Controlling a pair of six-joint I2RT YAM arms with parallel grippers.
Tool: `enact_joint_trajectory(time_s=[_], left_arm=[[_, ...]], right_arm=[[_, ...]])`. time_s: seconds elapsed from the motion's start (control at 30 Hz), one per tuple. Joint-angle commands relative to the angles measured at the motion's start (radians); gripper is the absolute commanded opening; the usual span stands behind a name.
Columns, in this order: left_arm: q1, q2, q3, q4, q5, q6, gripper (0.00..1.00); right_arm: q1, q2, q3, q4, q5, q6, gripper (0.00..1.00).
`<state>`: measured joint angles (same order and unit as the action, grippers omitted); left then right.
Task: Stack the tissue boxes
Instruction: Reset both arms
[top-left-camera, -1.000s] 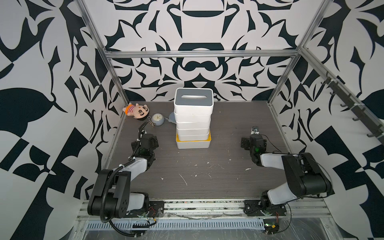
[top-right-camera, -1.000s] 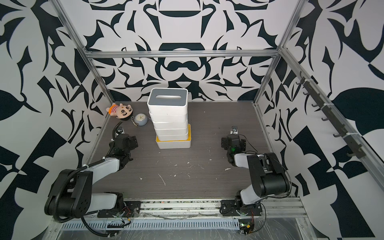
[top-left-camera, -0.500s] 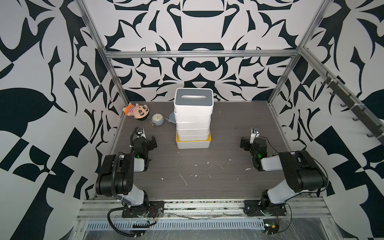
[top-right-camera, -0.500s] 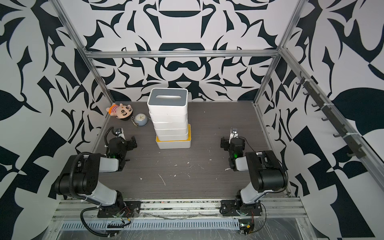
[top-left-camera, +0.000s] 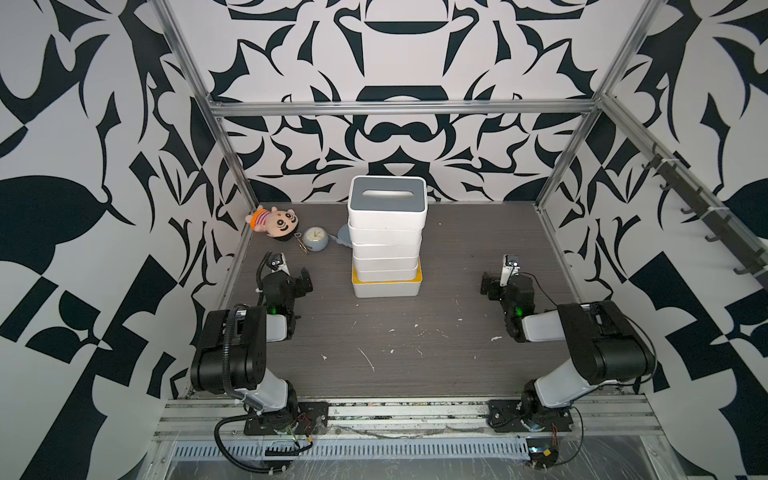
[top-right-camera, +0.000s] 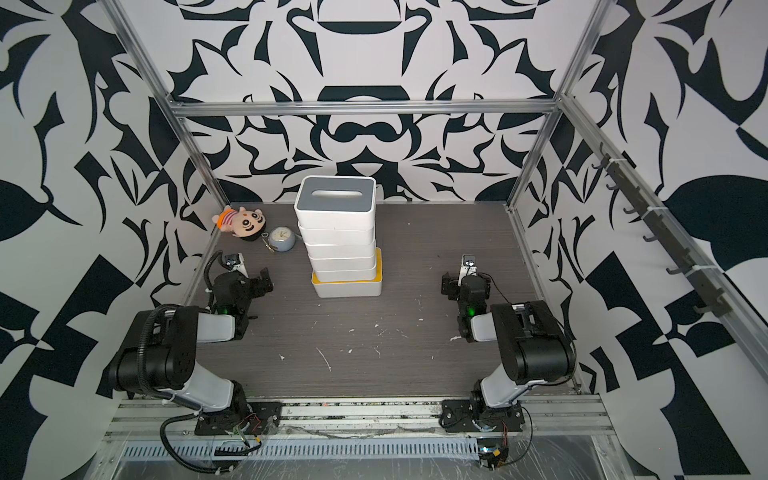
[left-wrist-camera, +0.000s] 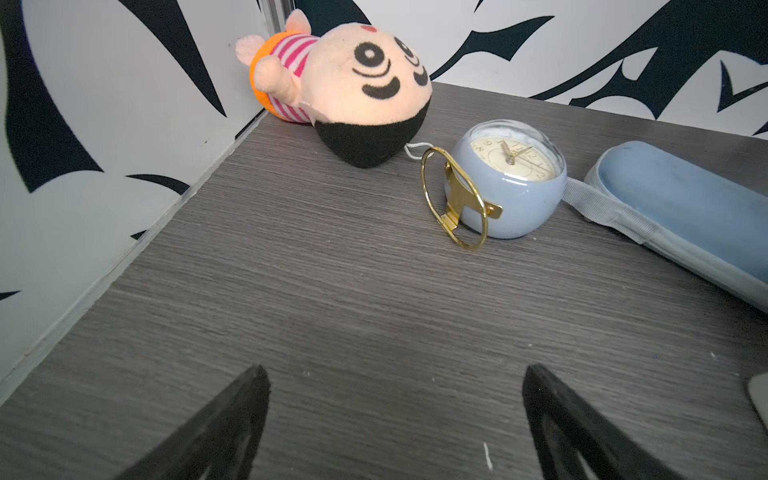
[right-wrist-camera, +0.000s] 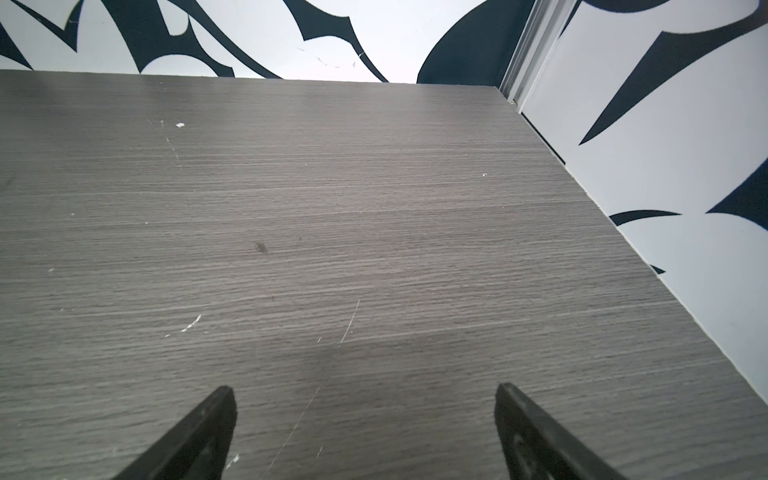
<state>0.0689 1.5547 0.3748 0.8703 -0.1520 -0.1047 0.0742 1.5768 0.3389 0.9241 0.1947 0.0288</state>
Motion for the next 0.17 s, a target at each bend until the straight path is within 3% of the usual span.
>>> enact_joint_trajectory(time_s=[0.0,0.13], left_arm=[[0.0,0.005,0.015,0.014,0.014,-0.004,0.99],[0.0,-0.007,0.009,0.011,0.014,-0.005,0.99]], right_arm=[[0.004,-0.014,-0.001,0.044,0.008,-0.006,1.0],[0.005,-0.014,-0.001,0.044,0.009,-0.006,1.0]])
